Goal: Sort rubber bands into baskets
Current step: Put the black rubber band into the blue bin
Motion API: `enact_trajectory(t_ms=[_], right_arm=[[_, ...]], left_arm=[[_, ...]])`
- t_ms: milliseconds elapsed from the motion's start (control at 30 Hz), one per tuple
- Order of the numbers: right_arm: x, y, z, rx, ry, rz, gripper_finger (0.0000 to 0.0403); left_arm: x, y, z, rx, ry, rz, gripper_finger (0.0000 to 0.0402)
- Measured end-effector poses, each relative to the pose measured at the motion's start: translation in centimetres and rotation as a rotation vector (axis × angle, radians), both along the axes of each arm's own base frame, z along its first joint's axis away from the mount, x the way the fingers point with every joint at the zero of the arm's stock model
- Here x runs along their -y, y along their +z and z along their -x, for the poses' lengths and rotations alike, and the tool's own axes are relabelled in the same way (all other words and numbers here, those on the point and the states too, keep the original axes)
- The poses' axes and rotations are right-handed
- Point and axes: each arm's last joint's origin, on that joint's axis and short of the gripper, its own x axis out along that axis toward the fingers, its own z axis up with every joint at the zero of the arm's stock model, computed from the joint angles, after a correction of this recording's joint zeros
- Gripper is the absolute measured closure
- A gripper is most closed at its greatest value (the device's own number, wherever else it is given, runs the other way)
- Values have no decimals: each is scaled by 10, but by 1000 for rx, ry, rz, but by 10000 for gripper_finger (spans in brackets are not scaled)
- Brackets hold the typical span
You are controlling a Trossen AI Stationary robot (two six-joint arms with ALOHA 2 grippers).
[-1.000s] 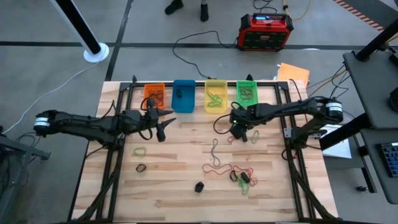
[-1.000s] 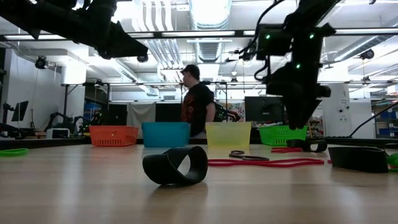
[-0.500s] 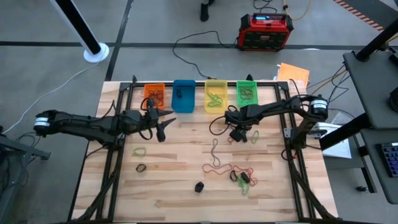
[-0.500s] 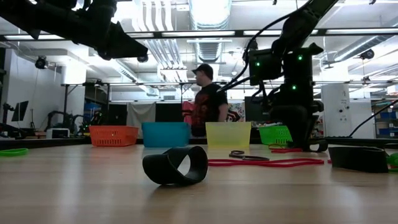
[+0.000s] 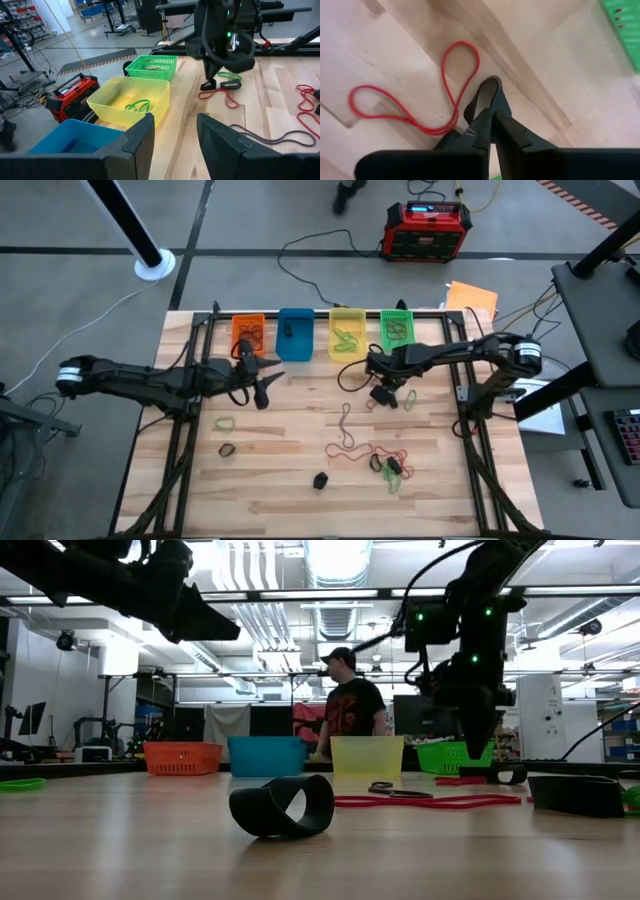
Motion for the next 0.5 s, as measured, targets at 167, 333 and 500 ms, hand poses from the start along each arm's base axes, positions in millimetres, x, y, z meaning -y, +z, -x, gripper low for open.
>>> enact_trajectory(t_ms=[167, 333, 500], right_arm=[[-1, 14, 4, 55, 3, 18, 394], [-1, 21, 6, 77, 20, 31, 386], [-2, 20, 6, 77, 29, 12, 349]], left_arm=[[0, -4, -3, -16, 4, 15, 269], [0, -7, -6, -30, 4, 16, 269], [0, -10, -9, -38, 4, 17, 269]])
